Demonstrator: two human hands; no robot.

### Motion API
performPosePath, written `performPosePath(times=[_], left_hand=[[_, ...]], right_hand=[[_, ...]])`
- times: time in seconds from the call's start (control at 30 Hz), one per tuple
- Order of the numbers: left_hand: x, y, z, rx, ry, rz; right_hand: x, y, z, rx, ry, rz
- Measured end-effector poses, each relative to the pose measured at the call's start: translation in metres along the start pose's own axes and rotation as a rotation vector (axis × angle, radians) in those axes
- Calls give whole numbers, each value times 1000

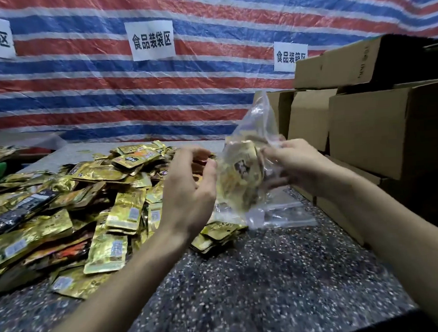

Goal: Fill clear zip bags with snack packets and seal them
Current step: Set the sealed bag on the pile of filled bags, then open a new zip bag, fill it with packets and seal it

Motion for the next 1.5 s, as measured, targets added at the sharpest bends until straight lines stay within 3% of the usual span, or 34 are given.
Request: performPosePath(times=[0.17, 0.27, 0.37, 0.47, 0.53, 0.6, 0.67, 0.73, 0.83, 0.93, 1.17, 1.37, 1.5], left_hand=[[14, -13, -29, 28, 53, -12], [19, -16, -48, 4, 94, -22], [21, -20, -61, 5, 114, -40], [22, -18, -65, 13, 114, -41], [21, -15, -65, 21, 116, -40], [17, -12, -65, 41, 112, -47], [10, -3, -67, 57, 114, -56], [1, 11, -72, 89, 118, -61], [-18, 40, -86, 208, 123, -68], [-42, 78, -107, 359, 174, -100], [-82, 221, -138, 775, 271, 40], [-85, 349, -141, 1342, 335, 405], [-84, 401, -168, 1580, 659, 377]], right_hand=[[47, -7, 46, 316, -172, 303], [46, -20, 83, 294, -332, 333], [48, -13, 98, 29, -328, 362], [45, 6, 77, -408, -223, 398], [37, 8, 47, -696, -75, 437], [22, -13, 10, -822, 180, 447], [4, -47, -19, -768, 449, 402], [-14, -86, -27, -585, 587, 255], [-37, -147, -6, -278, 494, -1], [-59, -198, 25, -118, 371, -123], [-85, -217, 62, 98, 297, 14], [-83, -214, 75, 226, 206, 13], [-82, -213, 80, 283, 190, 31]])
Point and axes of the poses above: each hand's wrist, its own x-axis towards the middle knuckle, its own y-axis out of the back of the hand, z = x × y, the point moved 10 cm from there along x, towards the middle knuckle, and after that the axes turned 13 degrees about y, right-handed, at the moved point
